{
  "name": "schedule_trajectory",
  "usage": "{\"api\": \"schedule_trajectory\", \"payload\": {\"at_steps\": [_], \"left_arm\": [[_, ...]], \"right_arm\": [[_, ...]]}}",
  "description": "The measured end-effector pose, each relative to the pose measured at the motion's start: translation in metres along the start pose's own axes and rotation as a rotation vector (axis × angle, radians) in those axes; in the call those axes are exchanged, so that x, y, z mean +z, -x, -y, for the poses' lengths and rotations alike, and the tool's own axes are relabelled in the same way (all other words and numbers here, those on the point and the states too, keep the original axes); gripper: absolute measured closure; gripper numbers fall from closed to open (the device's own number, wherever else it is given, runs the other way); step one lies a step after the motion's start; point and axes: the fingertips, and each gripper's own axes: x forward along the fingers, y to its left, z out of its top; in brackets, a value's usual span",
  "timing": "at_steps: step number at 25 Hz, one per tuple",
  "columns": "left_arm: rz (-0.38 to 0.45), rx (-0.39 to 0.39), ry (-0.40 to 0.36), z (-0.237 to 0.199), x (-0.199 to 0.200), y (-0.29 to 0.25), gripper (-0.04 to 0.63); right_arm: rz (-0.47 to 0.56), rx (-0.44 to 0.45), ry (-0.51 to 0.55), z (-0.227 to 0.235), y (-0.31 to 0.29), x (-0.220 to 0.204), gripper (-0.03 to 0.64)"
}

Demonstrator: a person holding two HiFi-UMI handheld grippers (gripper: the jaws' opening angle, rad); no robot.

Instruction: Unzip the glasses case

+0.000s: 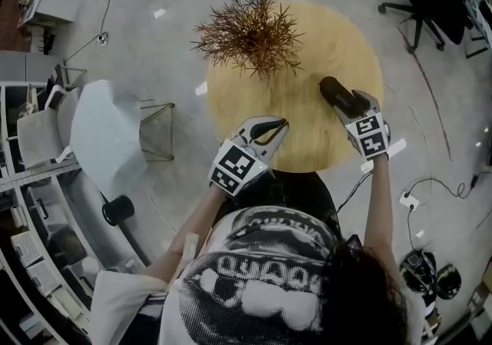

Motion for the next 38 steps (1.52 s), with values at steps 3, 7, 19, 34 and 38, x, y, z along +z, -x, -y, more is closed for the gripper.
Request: {"api": "schedule_trajectory", "payload": {"at_steps": [3, 7, 19, 34, 38], "left_arm": [[-0.012, 0.023, 0.014, -0.004, -0.008, 0.004, 0.574], [-0.019, 0.048, 0.038, -0.009, -0.015, 0.012, 0.574], [-0.026, 0.058, 0.066, -0.032, -0.034, 0.028, 0.574], [-0.258, -0.19, -0.292, -0.039, -0.111, -0.025, 0.572], [-0.3, -0.273, -0.363, -0.036, -0.127, -0.045, 0.567]], "right_arm": [[-0.055, 0.056, 0.034, 0.006, -0.019, 0.0, 0.296], [-0.148, 0.151, 0.067, 0.005, -0.035, -0.006, 0.296], [-0.167, 0.223, 0.056, -0.032, -0.04, -0.022, 0.314], [-0.219, 0.317, 0.083, -0.141, -0.033, -0.027, 0.314], [-0.226, 0.304, 0.075, -0.144, -0.035, -0.029, 0.314]]}}
